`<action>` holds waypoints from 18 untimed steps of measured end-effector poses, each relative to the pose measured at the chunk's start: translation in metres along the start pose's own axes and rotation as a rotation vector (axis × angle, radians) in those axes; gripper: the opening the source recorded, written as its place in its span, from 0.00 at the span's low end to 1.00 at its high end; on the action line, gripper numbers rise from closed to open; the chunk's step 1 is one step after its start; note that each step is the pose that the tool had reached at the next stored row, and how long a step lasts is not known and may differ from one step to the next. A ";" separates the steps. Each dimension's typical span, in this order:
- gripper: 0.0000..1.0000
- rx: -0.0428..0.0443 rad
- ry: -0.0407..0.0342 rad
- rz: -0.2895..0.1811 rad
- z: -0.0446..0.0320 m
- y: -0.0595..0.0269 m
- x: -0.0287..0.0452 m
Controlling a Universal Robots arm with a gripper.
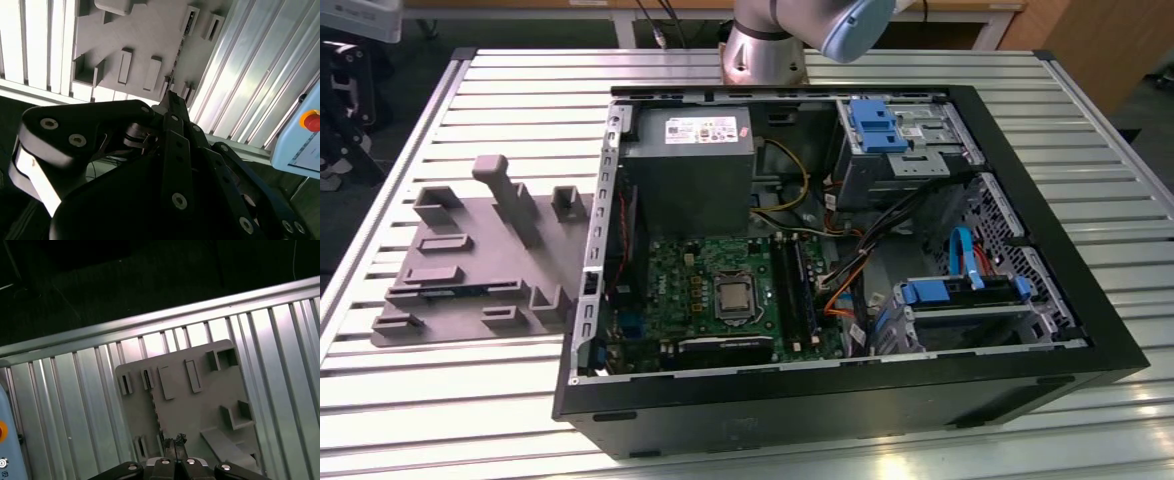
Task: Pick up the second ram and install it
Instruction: 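Pick up the second ram and move it above second insertion slot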
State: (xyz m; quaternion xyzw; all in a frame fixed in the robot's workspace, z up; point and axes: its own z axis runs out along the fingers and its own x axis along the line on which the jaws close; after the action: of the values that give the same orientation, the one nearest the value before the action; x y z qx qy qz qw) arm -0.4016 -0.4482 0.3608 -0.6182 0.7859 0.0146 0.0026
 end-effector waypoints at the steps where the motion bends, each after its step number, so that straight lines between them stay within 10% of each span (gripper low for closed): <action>1: 0.11 -0.0001 0.0001 -0.006 0.0000 0.0000 0.0000; 18: 0.11 -0.0021 0.0019 -0.095 0.0002 0.0000 0.0000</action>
State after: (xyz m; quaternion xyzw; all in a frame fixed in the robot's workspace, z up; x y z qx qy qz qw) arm -0.4016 -0.4482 0.3606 -0.6549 0.7556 0.0147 0.0019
